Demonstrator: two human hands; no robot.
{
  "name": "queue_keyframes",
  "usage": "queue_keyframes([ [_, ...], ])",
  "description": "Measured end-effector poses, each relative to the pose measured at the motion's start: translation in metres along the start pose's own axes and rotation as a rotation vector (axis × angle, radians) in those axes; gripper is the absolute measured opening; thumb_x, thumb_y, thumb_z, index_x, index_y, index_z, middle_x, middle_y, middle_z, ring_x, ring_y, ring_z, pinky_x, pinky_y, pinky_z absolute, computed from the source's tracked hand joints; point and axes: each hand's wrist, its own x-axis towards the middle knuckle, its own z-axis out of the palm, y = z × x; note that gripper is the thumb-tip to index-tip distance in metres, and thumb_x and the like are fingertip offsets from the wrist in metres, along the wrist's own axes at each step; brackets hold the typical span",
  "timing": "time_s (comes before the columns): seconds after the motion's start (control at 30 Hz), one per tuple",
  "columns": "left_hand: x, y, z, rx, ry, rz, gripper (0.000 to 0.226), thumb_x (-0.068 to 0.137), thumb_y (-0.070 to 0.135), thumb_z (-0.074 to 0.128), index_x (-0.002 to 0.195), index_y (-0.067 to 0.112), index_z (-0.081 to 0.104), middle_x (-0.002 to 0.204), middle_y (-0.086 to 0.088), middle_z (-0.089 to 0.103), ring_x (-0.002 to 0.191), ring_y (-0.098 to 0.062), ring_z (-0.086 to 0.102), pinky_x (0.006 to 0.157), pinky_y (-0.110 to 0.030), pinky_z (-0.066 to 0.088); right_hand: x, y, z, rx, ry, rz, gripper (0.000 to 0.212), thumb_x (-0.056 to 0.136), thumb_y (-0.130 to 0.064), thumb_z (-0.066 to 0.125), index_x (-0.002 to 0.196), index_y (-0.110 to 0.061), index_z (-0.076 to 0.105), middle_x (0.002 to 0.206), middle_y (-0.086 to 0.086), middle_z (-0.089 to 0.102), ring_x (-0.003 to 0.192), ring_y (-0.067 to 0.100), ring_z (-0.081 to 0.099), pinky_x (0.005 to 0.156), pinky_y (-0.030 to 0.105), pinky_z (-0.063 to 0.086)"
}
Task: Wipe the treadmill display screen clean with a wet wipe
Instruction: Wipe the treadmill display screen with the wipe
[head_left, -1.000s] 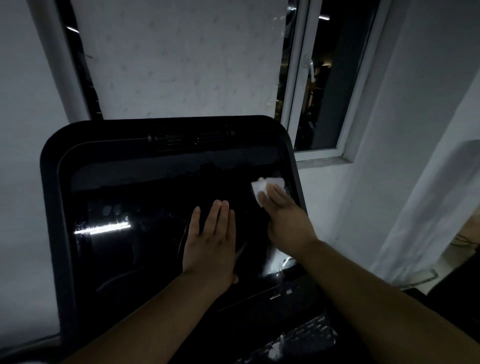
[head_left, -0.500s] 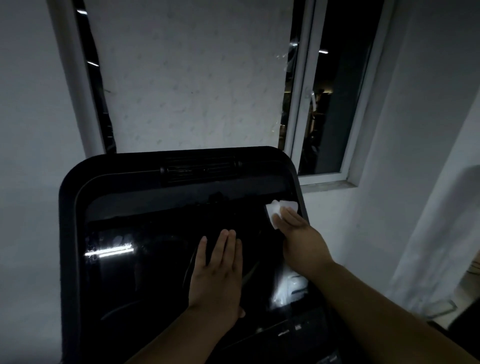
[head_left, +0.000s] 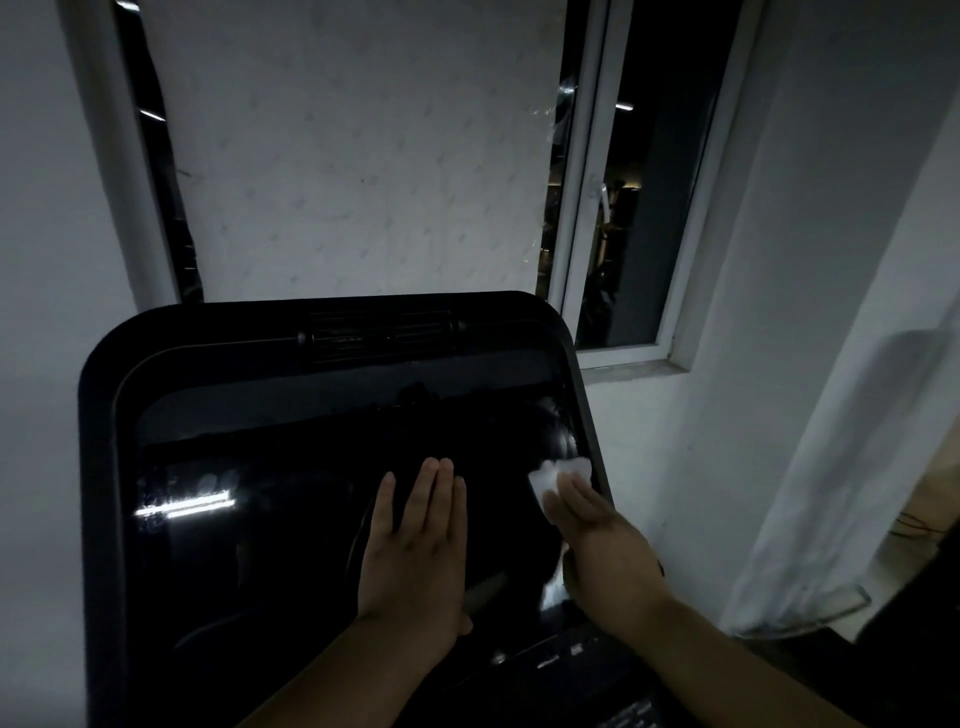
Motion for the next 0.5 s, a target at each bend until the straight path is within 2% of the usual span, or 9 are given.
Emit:
queue_keyframes([
  [0.07, 0.000, 0.000, 0.000, -0.008, -0.004, 0.003, 0.135, 0.084, 0.066, 0.067, 0.153, 0.003, -0.030, 0.159, -0.020, -0.041, 0.148, -0.033, -0.039, 0.118, -0.062, -0.020, -0.017, -0.004, 0.005, 0.020, -0.004, -0.025, 0.076, 0.054, -0.010, 0.074, 0.128, -0.004, 0.061, 0.135, 0.015, 0.061, 0.123, 0.033, 0.059, 0.072, 0.027, 0.060],
  [0.13, 0.001, 0.001, 0.000, -0.005, -0.002, 0.002, 0.135, 0.084, 0.066, 0.067, 0.153, 0.002, -0.031, 0.159, -0.021, -0.041, 0.148, -0.034, -0.039, 0.118, -0.062, -0.020, -0.018, -0.007, 0.004, 0.035, 0.026, -0.031, 0.066, 0.062, -0.013, 0.056, 0.128, -0.005, 0.061, 0.135, 0.015, 0.060, 0.123, 0.033, 0.059, 0.070, 0.029, 0.061],
  [0.2, 0.000, 0.001, 0.001, 0.011, 0.000, -0.003, 0.138, 0.083, 0.066, 0.069, 0.151, 0.001, -0.032, 0.159, -0.022, -0.042, 0.147, -0.034, -0.040, 0.117, -0.062, -0.022, -0.006, -0.009, 0.000, 0.031, 0.050, -0.043, 0.061, 0.070, -0.018, 0.042, 0.126, -0.006, 0.062, 0.134, 0.015, 0.061, 0.124, 0.033, 0.059, 0.075, 0.032, 0.061],
  [0.23, 0.001, 0.002, 0.002, 0.013, 0.003, -0.006, 0.139, 0.082, 0.067, 0.069, 0.151, 0.002, -0.032, 0.159, -0.021, -0.042, 0.147, -0.034, -0.040, 0.117, -0.062, -0.023, 0.002, -0.010, -0.003, 0.029, 0.059, -0.054, 0.061, 0.071, -0.020, 0.043, 0.127, -0.005, 0.062, 0.135, 0.016, 0.060, 0.125, 0.034, 0.057, 0.081, 0.034, 0.060],
  [0.33, 0.001, 0.001, 0.003, 0.003, 0.011, -0.008, 0.139, 0.081, 0.067, 0.069, 0.153, 0.002, -0.030, 0.160, -0.021, -0.040, 0.148, -0.034, -0.039, 0.116, -0.062, -0.023, 0.033, -0.016, -0.006, 0.035, 0.067, -0.096, 0.071, 0.063, -0.010, 0.069, 0.133, -0.003, 0.057, 0.139, 0.021, 0.056, 0.131, 0.038, 0.051, 0.096, 0.041, 0.053],
  [0.43, 0.000, 0.000, 0.002, -0.002, 0.021, -0.001, 0.136, 0.081, 0.067, 0.068, 0.155, 0.002, -0.026, 0.162, -0.021, -0.037, 0.148, -0.034, -0.039, 0.117, -0.062, -0.022, 0.062, -0.027, -0.007, 0.054, 0.064, -0.155, 0.074, 0.065, -0.008, 0.065, 0.138, -0.003, 0.052, 0.145, 0.021, 0.049, 0.138, 0.037, 0.042, 0.106, 0.038, 0.037],
  [0.5, 0.000, 0.000, 0.002, -0.011, 0.028, 0.003, 0.135, 0.082, 0.066, 0.069, 0.156, 0.002, -0.024, 0.163, -0.021, -0.036, 0.149, -0.033, -0.038, 0.117, -0.062, -0.020, 0.076, -0.028, -0.007, 0.052, 0.076, -0.183, 0.075, 0.065, -0.006, 0.067, 0.138, -0.004, 0.052, 0.146, 0.020, 0.048, 0.139, 0.036, 0.041, 0.105, 0.036, 0.035],
])
